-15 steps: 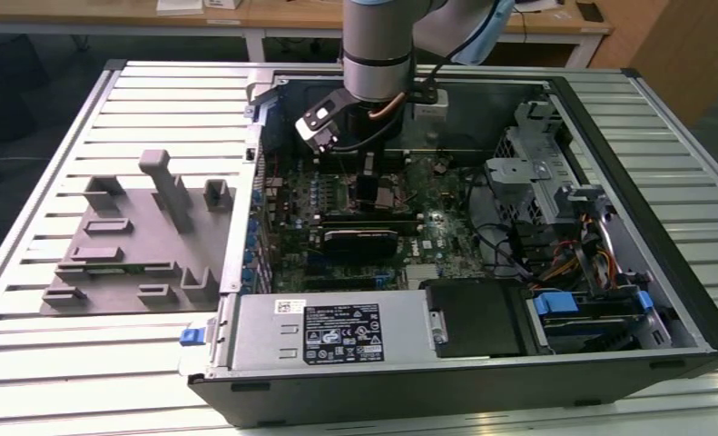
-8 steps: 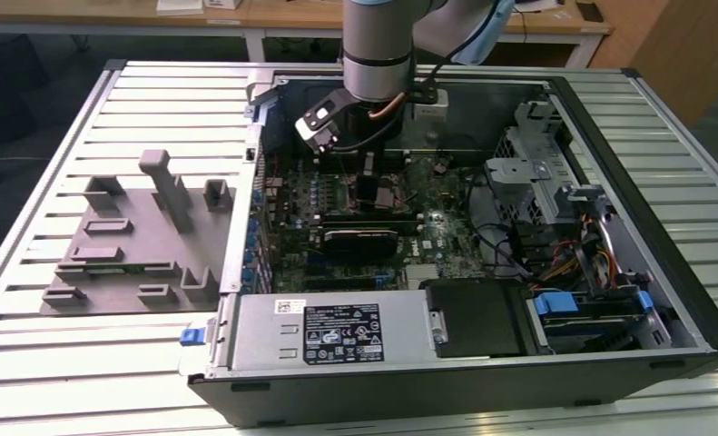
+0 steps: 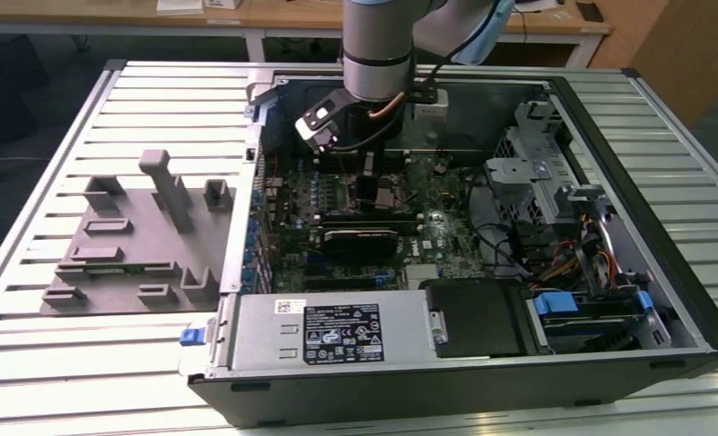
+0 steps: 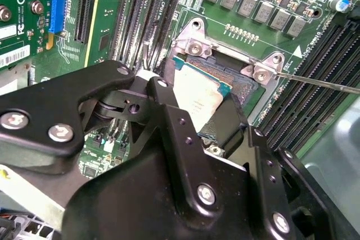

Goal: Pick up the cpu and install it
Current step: 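Place the cpu into insertion slot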

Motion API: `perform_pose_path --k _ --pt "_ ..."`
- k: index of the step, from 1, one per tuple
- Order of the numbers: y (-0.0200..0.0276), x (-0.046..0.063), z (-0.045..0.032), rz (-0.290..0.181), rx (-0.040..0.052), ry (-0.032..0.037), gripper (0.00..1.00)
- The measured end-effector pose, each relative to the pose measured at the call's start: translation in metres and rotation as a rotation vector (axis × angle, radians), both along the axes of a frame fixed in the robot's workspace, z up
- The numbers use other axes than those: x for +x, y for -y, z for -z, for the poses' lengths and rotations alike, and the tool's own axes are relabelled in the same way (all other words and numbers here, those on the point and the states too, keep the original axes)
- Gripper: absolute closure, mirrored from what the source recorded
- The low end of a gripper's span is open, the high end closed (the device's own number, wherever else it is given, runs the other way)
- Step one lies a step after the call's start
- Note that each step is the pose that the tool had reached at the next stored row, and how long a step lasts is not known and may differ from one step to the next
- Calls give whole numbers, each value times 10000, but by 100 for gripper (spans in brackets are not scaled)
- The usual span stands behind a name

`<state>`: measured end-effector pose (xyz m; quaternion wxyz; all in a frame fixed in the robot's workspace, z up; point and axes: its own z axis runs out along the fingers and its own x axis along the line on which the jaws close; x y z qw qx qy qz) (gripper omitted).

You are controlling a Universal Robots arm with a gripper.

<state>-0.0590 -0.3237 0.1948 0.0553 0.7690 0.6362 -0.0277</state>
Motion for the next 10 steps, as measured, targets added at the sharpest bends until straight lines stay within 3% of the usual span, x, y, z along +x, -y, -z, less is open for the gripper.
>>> perform_pose_path --k 2,6,10 --pt "1 0 -1 -2 33 -1 48" --pt "-1 0 -4 0 193 3 48" --pt "-2 -1 -18 0 245 6 48"
